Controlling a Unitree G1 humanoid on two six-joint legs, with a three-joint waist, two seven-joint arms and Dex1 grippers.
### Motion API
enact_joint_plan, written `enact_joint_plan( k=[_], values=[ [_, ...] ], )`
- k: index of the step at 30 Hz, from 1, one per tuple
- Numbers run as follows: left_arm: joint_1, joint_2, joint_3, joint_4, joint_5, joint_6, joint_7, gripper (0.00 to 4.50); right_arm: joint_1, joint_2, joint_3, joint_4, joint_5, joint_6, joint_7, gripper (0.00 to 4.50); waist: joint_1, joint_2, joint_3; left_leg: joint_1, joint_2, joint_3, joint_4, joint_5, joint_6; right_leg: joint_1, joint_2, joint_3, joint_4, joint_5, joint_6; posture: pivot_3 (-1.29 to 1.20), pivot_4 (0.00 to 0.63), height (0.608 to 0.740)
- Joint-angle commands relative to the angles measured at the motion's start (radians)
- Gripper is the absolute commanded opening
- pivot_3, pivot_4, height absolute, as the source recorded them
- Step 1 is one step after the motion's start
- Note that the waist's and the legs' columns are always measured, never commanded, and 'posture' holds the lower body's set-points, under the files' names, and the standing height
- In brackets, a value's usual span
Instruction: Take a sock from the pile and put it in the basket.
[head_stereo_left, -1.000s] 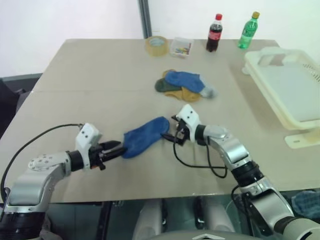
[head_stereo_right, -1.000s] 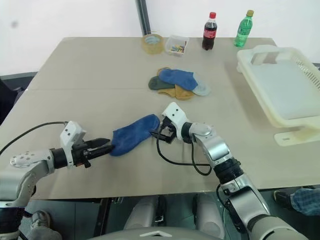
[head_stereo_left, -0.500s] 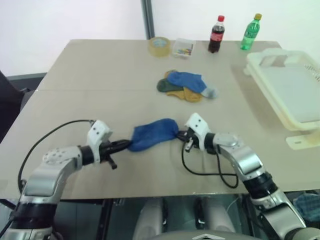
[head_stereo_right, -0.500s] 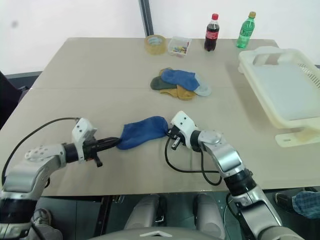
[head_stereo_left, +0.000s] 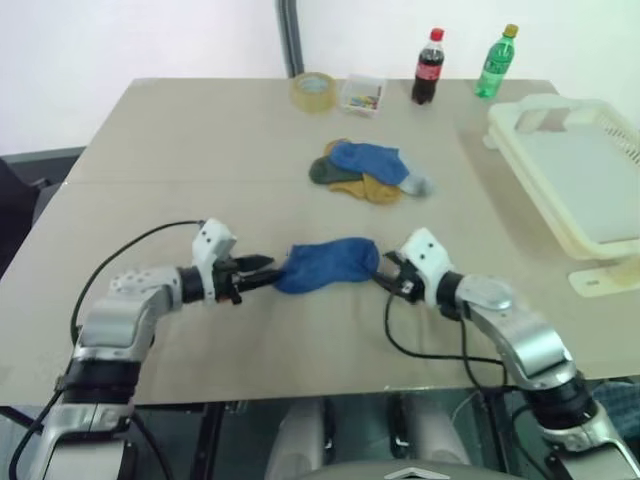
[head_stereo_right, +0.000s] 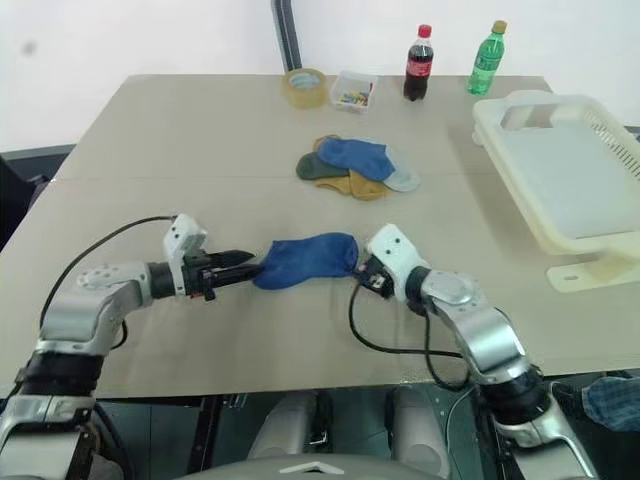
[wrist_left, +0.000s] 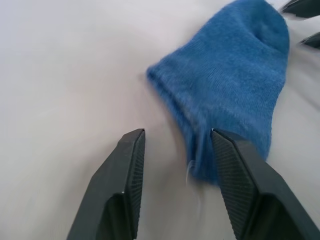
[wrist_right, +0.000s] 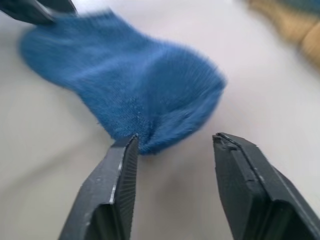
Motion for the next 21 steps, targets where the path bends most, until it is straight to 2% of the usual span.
enact_joint_plan(
  k=[1,3,4,6,8,10,13,16,18,21],
  values=[
    [0.051,-0.020,-0.003,-0.075,0.019,0.022,0.075,2.25,0.030,-0.040,-0.075,-0.073,0.053,-0.090,0.050,2.39,0.001,0.000,0.000,0.000,0.000,0.000,0.000,0.000,0.000,0.000,0.000,0.000,0.000,0.000,0.000,0.00,0.150,0.740],
    [0.055,-0.048,-0.010,-0.078,0.031,0.014,0.120,2.25,0.046,-0.064,-0.094,-0.073,0.056,-0.118,0.062,2.39,0.002,0.000,0.000,0.001,0.000,0.000,0.000,0.000,0.000,0.001,0.000,0.000,0.000,0.000,0.000,0.00,0.150,0.740],
    [0.052,-0.059,-0.014,-0.075,0.035,0.004,0.131,1.73,0.050,-0.073,-0.100,-0.068,0.052,-0.132,0.061,2.53,0.003,0.000,0.000,0.002,0.000,-0.001,0.000,0.000,0.000,0.002,0.000,-0.001,0.000,-0.001,-0.001,0.00,0.150,0.740],
    [0.054,-0.075,-0.030,-0.085,0.032,-0.016,0.118,1.09,0.054,-0.082,-0.116,-0.058,0.052,-0.146,0.055,2.53,0.004,0.000,0.000,0.003,0.000,-0.001,0.000,0.000,0.000,0.003,0.000,-0.001,0.000,-0.002,-0.004,0.00,0.150,0.740],
    [0.056,-0.078,-0.035,-0.087,0.024,-0.024,0.099,0.15,0.054,-0.085,-0.121,-0.048,0.046,-0.156,0.048,2.53,0.004,0.000,0.000,0.004,0.000,-0.001,0.000,0.000,0.000,0.004,0.000,-0.001,0.000,-0.002,-0.004,0.00,0.150,0.740],
    [0.055,-0.068,-0.019,-0.079,0.012,-0.041,0.070,0.07,0.049,-0.083,-0.122,-0.040,0.037,-0.164,0.034,2.53,0.004,0.000,-0.001,0.003,0.000,-0.001,0.000,0.000,0.000,0.003,0.000,-0.001,0.000,-0.002,-0.004,0.00,0.150,0.740],
    [0.031,-0.014,0.085,-0.050,-0.073,-0.004,-0.003,0.07,0.049,-0.075,-0.122,-0.037,0.037,-0.172,0.018,2.53,0.003,-0.001,0.000,0.002,0.000,-0.001,0.000,0.000,0.000,0.002,0.000,0.000,0.000,-0.002,-0.004,0.00,0.150,0.740],
    [-0.038,0.142,0.195,0.012,-0.175,0.093,-0.130,0.07,0.061,-0.074,-0.124,-0.047,0.044,-0.182,0.011,2.53,-0.001,-0.006,0.003,0.001,0.001,0.000,0.000,0.000,0.000,0.000,0.001,-0.001,0.001,-0.002,-0.004,0.00,0.150,0.740],
    [-0.098,0.244,0.225,0.047,-0.225,0.157,-0.209,0.07,0.070,-0.077,-0.130,-0.050,0.049,-0.188,0.010,2.53,0.000,-0.009,0.005,0.001,0.002,-0.001,0.000,0.001,-0.001,0.000,0.002,-0.002,0.002,-0.002,-0.004,0.00,0.150,0.740],
    [-0.252,0.411,0.191,0.070,-0.302,0.297,-0.350,0.07,0.088,-0.084,-0.154,-0.048,0.050,-0.198,0.006,2.53,0.007,-0.010,0.006,0.000,0.001,-0.003,0.000,0.001,-0.001,0.000,0.001,-0.003,0.000,-0.002,-0.004,0.00,0.150,0.740]
  ],
)
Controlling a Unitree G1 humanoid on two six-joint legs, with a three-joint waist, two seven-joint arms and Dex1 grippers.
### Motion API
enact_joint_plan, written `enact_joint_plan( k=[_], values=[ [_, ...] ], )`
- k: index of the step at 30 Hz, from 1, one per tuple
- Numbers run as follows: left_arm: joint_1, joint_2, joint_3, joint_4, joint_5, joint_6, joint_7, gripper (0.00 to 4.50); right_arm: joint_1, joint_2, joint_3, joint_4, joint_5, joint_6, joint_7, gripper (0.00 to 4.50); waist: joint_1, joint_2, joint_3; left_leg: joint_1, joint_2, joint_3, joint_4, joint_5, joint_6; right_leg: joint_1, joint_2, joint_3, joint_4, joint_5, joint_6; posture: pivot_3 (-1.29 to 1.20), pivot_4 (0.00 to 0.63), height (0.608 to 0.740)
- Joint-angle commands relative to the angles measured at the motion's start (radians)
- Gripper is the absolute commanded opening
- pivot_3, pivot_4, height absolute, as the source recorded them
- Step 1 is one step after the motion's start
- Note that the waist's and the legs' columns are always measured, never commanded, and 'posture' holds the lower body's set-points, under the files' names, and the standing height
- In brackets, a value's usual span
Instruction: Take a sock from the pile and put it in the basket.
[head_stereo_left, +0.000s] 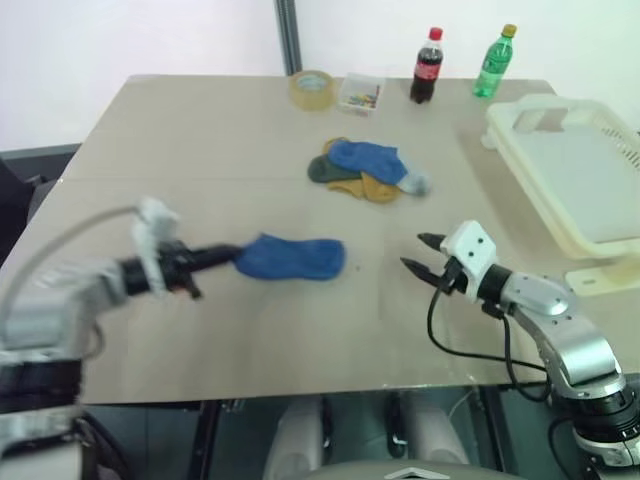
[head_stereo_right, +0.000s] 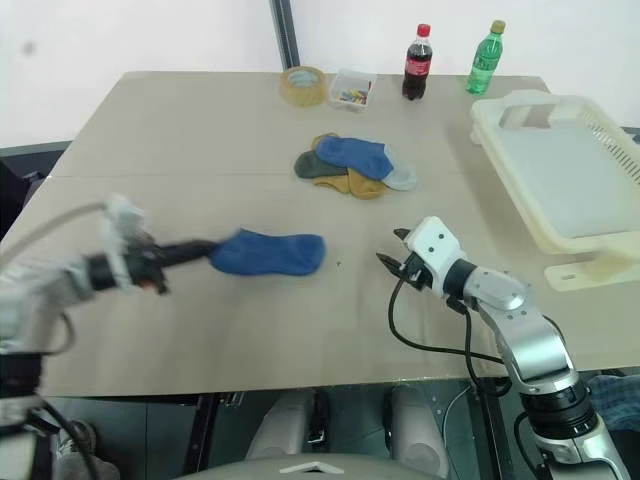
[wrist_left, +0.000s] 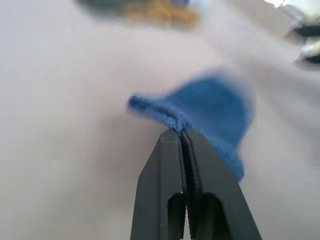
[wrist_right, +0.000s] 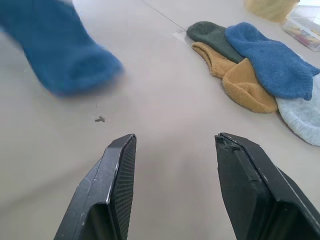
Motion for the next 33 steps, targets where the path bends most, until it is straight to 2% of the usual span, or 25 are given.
enact_joint_plan(
  k=[1,3,7,10,11,12,13,18,20,26,32,33],
  values=[
    [-0.105,0.098,-0.025,-0.011,-0.074,0.099,-0.138,0.07,0.011,-0.006,-0.047,-0.027,0.015,-0.029,-0.012,2.53,0.002,0.001,0.000,0.000,-0.001,0.000,0.000,0.000,0.000,0.000,-0.001,0.000,-0.001,0.000,0.000,0.00,0.150,0.740],
    [-0.143,0.090,-0.118,-0.078,-0.070,0.119,-0.162,0.07,0.017,-0.007,-0.065,-0.026,0.014,-0.020,-0.024,2.53,0.001,0.003,0.000,0.000,-0.002,0.002,0.000,0.000,-0.001,0.001,-0.002,0.001,-0.002,0.000,0.000,0.00,0.150,0.740],
    [-0.178,-0.150,-0.348,-0.237,-0.006,0.202,0.059,0.07,0.028,-0.014,-0.086,-0.027,-0.001,-0.016,-0.048,2.53,0.015,0.004,0.000,0.001,-0.003,0.003,0.000,0.001,-0.001,0.003,-0.002,0.004,-0.001,0.000,0.002,0.00,0.150,0.740],
    [-0.132,-0.293,-0.474,-0.282,0.046,0.204,0.155,0.77,0.028,-0.013,-0.080,-0.038,-0.009,-0.001,-0.064,2.53,0.011,0.001,0.002,0.000,-0.003,0.003,0.002,0.001,-0.001,0.002,0.002,0.005,0.000,0.002,0.005,0.00,0.150,0.740],
    [-0.129,-0.339,-0.476,-0.278,0.054,0.199,0.195,1.07,0.029,-0.012,-0.074,-0.052,-0.008,0.014,-0.069,2.53,0.005,0.001,0.002,0.000,-0.003,0.004,0.002,0.001,-0.001,0.002,0.002,0.006,0.001,0.002,0.005,0.00,0.150,0.740],
    [-0.132,-0.373,-0.458,-0.270,0.060,0.186,0.233,1.64,0.030,-0.010,-0.065,-0.070,-0.007,0.030,-0.074,2.53,0.003,0.001,0.002,0.000,-0.002,0.004,0.002,0.001,-0.001,0.001,0.002,0.007,0.001,0.002,0.005,0.00,0.150,0.740],
    [-0.137,-0.394,-0.438,-0.262,0.061,0.180,0.256,1.94,0.033,-0.009,-0.056,-0.085,-0.005,0.044,-0.077,2.53,0.000,0.000,0.002,0.000,-0.002,0.004,0.003,0.001,-0.001,0.000,0.002,0.007,0.002,0.002,0.005,0.00,0.150,0.740],
    [-0.144,-0.310,-0.368,-0.178,0.098,0.075,0.202,1.94,0.008,0.051,-0.008,-0.124,0.057,0.136,-0.079,2.53,-0.010,0.001,0.002,0.001,0.001,0.003,0.003,0.000,0.000,-0.001,0.008,0.007,0.003,0.002,0.004,0.00,0.150,0.740],
    [-0.122,-0.246,-0.368,-0.158,0.134,0.011,0.148,1.94,-0.022,0.069,0.034,-0.110,0.070,0.165,-0.064,2.53,-0.009,0.001,0.002,0.002,0.001,0.002,0.002,0.000,-0.001,-0.001,0.008,0.007,0.004,0.001,0.004,0.00,0.150,0.740],
    [0.020,-0.132,-0.328,-0.144,0.225,-0.117,0.132,1.94,-0.140,0.136,0.167,0.042,0.088,0.170,0.016,2.53,-0.002,0.001,0.002,0.001,0.001,0.003,0.002,0.000,0.000,0.000,0.003,0.006,0.004,0.000,0.000,0.00,0.150,0.740],
    [0.171,-0.138,-0.282,-0.220,0.254,-0.140,0.206,1.94,-0.210,0.169,0.254,0.260,0.058,0.103,0.106,2.53,0.000,0.000,0.002,-0.001,0.000,0.002,0.002,0.001,-0.001,0.000,0.001,0.004,0.002,0.000,0.000,0.00,0.150,0.740],
    [0.185,-0.151,-0.275,-0.234,0.249,-0.135,0.220,2.01,-0.215,0.167,0.268,0.289,0.048,0.087,0.120,2.01,0.000,0.000,0.002,0.000,-0.001,0.002,0.002,0.001,-0.001,0.000,0.000,0.004,0.002,0.000,0.000,0.00,0.150,0.740]
  ],
)
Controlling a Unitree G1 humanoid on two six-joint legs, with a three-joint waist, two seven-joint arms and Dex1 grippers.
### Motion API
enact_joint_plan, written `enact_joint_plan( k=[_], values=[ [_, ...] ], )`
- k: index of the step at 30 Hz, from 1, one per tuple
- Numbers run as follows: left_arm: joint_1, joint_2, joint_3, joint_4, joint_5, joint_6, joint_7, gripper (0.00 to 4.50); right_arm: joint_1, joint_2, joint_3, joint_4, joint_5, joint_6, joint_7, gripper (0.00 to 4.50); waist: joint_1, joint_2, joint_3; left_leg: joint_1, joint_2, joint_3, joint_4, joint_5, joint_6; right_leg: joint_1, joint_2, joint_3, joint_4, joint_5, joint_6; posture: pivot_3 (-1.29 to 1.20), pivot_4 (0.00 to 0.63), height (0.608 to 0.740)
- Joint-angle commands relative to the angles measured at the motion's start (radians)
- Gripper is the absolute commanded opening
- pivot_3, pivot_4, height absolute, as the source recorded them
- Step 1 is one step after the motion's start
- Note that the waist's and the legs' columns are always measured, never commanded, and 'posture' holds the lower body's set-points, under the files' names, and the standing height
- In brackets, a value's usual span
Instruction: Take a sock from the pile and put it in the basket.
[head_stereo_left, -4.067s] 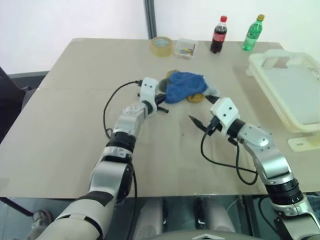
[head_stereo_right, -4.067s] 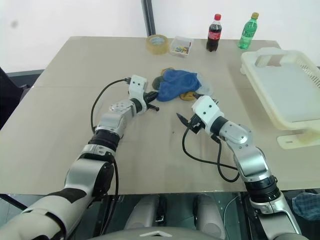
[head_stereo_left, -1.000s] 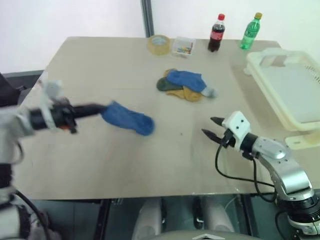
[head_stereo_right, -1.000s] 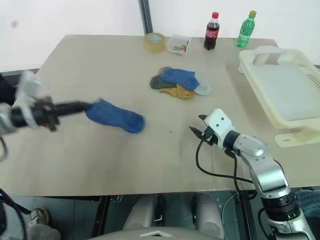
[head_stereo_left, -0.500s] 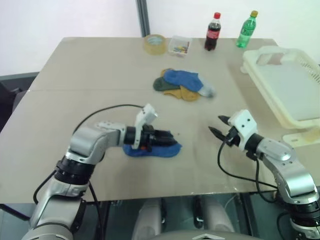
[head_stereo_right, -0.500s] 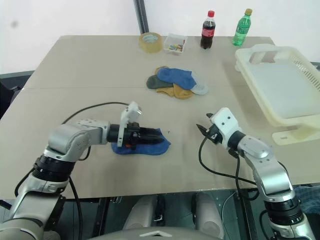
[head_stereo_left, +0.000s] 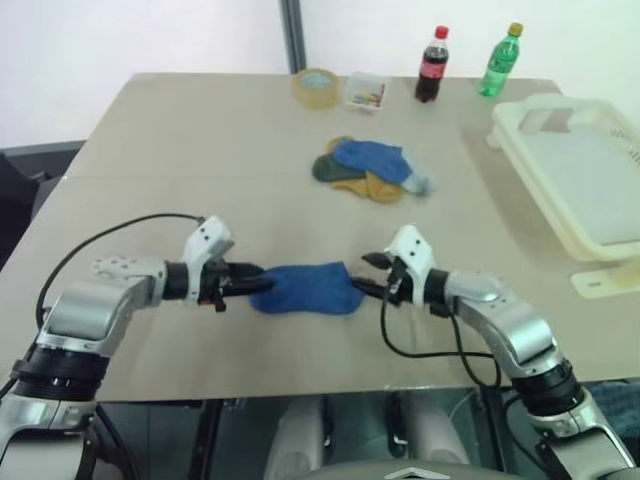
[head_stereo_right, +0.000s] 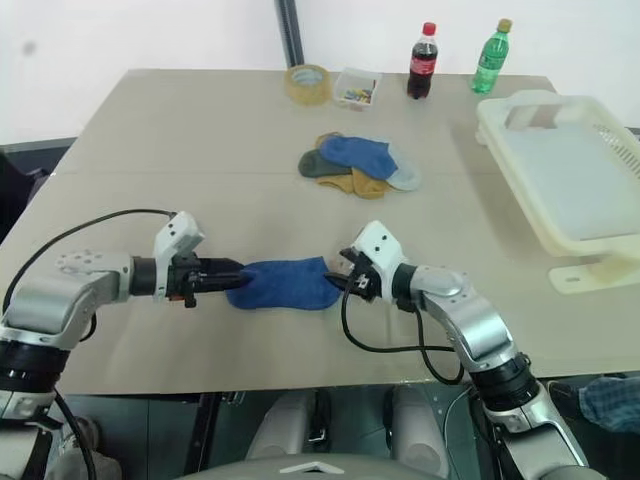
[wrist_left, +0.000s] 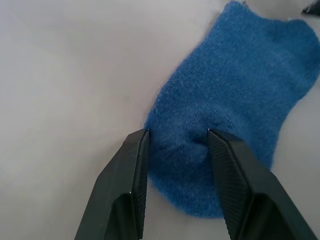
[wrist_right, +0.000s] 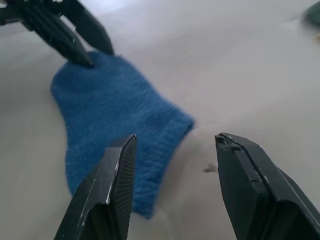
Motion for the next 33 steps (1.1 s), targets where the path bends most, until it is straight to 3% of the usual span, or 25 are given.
enact_joint_plan(
  k=[1,2,4,6,7,12,17,20,23,26,33],
  values=[
    [0.041,-0.025,0.029,-0.062,0.002,0.006,0.050,2.01,-0.016,-0.007,0.039,0.075,-0.032,-0.069,0.053,1.44,-0.001,0.000,0.000,0.000,0.000,0.000,0.000,0.000,0.000,0.000,0.000,0.000,0.000,0.000,0.000,0.00,0.150,0.740],
    [0.051,-0.036,0.032,-0.067,0.002,0.007,0.065,1.76,-0.017,-0.015,0.050,0.089,-0.044,-0.081,0.063,1.14,-0.002,0.001,0.000,0.000,0.000,0.000,0.000,0.000,0.000,0.000,0.000,0.000,0.000,0.000,0.000,0.00,0.150,0.740],
    [0.067,-0.053,0.037,-0.081,-0.005,0.010,0.075,1.12,-0.013,-0.035,0.064,0.102,-0.069,-0.111,0.081,0.11,-0.003,0.001,0.000,0.002,0.000,0.000,0.000,0.000,0.001,0.001,0.000,0.000,0.000,0.000,0.000,0.00,0.150,0.740],
    [0.085,-0.072,0.046,-0.111,-0.034,0.016,0.071,0.26,-0.001,-0.052,0.059,0.092,-0.074,-0.126,0.092,0.00,-0.003,0.001,-0.001,0.002,0.000,0.000,0.000,0.000,0.001,0.001,0.000,0.000,0.001,0.000,0.000,0.00,0.150,0.740],
    [0.093,-0.083,0.054,-0.137,-0.060,0.033,0.069,0.04,0.008,-0.064,0.048,0.076,-0.072,-0.124,0.094,0.00,-0.002,0.001,-0.001,0.003,0.000,0.000,0.000,0.000,0.001,0.001,0.000,0.000,0.001,0.000,0.000,0.00,0.150,0.740],
    [0.111,-0.133,0.065,-0.257,-0.143,0.118,0.109,0.04,0.084,-0.168,-0.020,-0.045,-0.055,-0.089,0.100,0.00,0.007,0.000,-0.001,0.002,-0.001,0.000,0.000,0.000,0.000,0.002,-0.001,0.000,0.001,0.000,0.000,0.00,0.150,0.740],
    [0.076,-0.196,0.037,-0.250,-0.102,0.109,0.196,0.04,0.147,-0.231,-0.084,-0.103,-0.057,-0.087,0.075,0.00,0.013,0.000,-0.001,0.003,0.000,-0.001,0.000,-0.001,0.001,0.003,0.000,0.000,0.001,0.000,0.000,0.00,0.150,0.740],
    [0.075,-0.188,0.030,-0.239,-0.085,0.085,0.186,0.98,0.151,-0.240,-0.105,-0.114,-0.051,-0.109,0.075,0.88,0.011,0.000,-0.001,0.004,0.000,0.000,0.000,-0.001,0.001,0.003,0.001,0.000,0.002,0.000,0.000,0.00,0.150,0.740],
    [0.064,-0.205,0.071,-0.246,-0.075,-0.005,0.183,2.39,0.109,-0.225,-0.161,-0.123,-0.047,-0.130,0.038,2.35,0.010,0.000,-0.001,0.003,0.000,-0.001,0.000,-0.001,0.001,0.002,0.001,0.000,0.002,0.000,0.000,0.00,0.150,0.740],
    [0.051,-0.243,0.124,-0.264,-0.104,-0.075,0.191,2.39,0.007,-0.198,-0.223,-0.108,0.020,-0.092,0.046,2.35,0.008,0.000,-0.001,0.003,0.000,0.000,0.000,-0.001,0.001,0.002,0.000,0.000,0.001,0.000,0.000,0.00,0.150,0.740],
    [0.029,-0.362,0.166,-0.278,-0.076,-0.170,0.321,2.39,-0.508,-0.051,-0.157,0.758,-0.234,-0.446,-0.141,2.35,-0.011,0.000,0.000,0.004,-0.002,0.001,0.001,0.000,0.001,0.003,0.001,0.001,0.002,0.001,-0.001,0.00,0.150,0.740]
  ],
)
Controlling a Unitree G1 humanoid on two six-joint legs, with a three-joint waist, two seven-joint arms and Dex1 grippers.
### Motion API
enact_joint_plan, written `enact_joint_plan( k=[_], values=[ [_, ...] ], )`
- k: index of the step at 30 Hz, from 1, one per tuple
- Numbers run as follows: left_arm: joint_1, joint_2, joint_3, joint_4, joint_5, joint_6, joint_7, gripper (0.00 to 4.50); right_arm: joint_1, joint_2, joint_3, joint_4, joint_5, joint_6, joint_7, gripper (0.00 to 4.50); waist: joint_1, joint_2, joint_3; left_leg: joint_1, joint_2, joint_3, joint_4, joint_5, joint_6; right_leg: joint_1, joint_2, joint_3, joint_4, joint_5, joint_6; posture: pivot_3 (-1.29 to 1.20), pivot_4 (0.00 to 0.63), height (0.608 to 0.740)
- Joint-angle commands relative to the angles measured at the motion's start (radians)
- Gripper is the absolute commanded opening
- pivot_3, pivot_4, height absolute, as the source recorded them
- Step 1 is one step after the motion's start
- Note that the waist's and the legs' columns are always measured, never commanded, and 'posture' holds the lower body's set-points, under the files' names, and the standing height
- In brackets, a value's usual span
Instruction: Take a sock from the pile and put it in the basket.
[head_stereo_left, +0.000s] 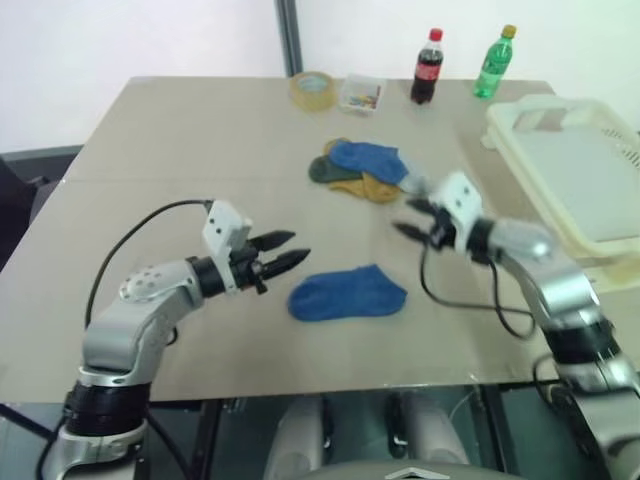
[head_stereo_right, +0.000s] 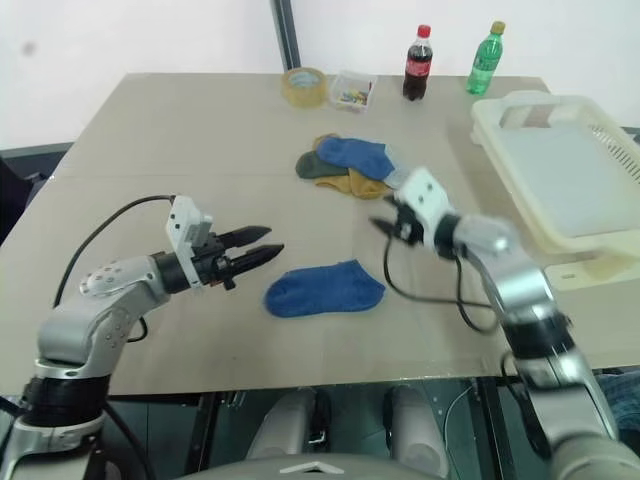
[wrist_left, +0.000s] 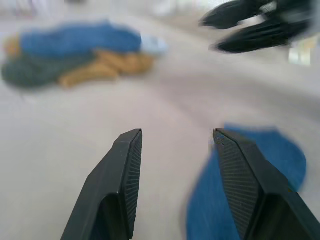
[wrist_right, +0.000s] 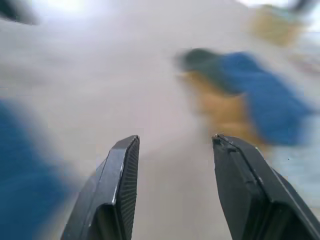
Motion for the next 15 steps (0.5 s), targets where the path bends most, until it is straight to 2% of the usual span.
enact_joint_plan(
  k=[1,4,6,9,15],
  values=[
    [0.000,-0.023,0.033,-0.045,0.006,-0.045,0.052,2.39,-0.129,0.053,0.012,0.341,-0.089,-0.201,-0.078,2.35,0.003,0.000,0.000,-0.001,0.000,0.000,-0.001,0.000,-0.001,-0.001,0.000,0.000,0.000,0.001,0.001,0.00,0.150,0.740],
    [0.022,-0.034,0.050,-0.088,-0.003,-0.048,0.088,2.39,-0.276,0.124,-0.005,0.648,-0.132,-0.333,-0.161,2.35,0.005,0.000,0.000,-0.003,0.001,0.000,-0.003,0.002,-0.004,-0.002,0.001,0.000,-0.001,0.002,0.003,0.00,0.150,0.740],
    [0.044,-0.034,0.064,-0.110,-0.006,-0.048,0.106,2.39,-0.329,0.153,-0.010,0.765,-0.151,-0.382,-0.174,2.35,0.002,0.000,0.000,-0.004,0.001,0.001,-0.006,0.002,-0.005,-0.005,0.000,0.001,-0.003,0.002,0.003,0.00,0.150,0.740],
    [0.078,-0.036,0.086,-0.143,-0.010,-0.041,0.136,2.39,-0.365,0.173,-0.014,0.862,-0.175,-0.421,-0.191,2.35,0.003,0.000,0.000,-0.004,0.001,0.002,-0.009,0.002,-0.005,-0.005,-0.002,0.001,-0.006,0.002,0.004,0.00,0.150,0.740],
    [0.127,-0.037,0.097,-0.203,-0.016,-0.029,0.186,2.39,-0.385,0.199,-0.033,0.930,-0.195,-0.455,-0.209,2.35,0.000,0.001,0.000,-0.003,0.001,0.002,-0.010,0.003,-0.005,-0.004,-0.002,0.001,-0.004,0.002,0.003,0.00,0.150,0.740]
  ],
)
